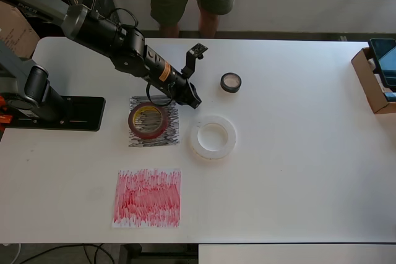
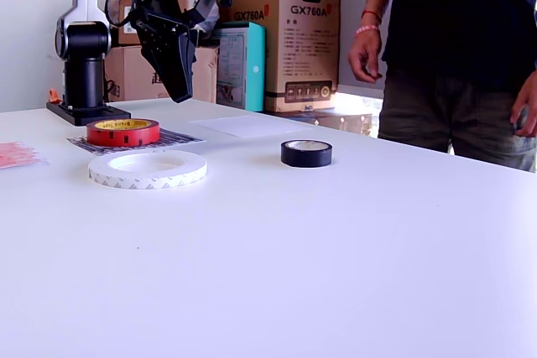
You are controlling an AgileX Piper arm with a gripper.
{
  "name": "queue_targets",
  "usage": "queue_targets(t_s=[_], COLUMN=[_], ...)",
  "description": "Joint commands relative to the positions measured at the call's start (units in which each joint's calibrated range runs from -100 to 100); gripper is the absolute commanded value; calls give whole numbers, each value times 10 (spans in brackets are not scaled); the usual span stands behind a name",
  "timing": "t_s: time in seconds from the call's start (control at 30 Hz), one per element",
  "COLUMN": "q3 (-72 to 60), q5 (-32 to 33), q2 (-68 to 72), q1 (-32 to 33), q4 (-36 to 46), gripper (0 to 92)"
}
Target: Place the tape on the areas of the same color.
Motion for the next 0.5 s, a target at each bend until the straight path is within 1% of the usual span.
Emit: queue_targets(t_s=[0.0, 0.13, 0.23, 0.33, 0.47], q3=[-6, -6, -6, -6, -5], q5=[-3, -2, -2, -2, -2], q2=[-2, -3, -2, -2, 2], q1=[-9, -31, -44, -49, -64], q4=[-7, -7, -7, -7, -7], gripper=[143, 338, 463, 564, 658])
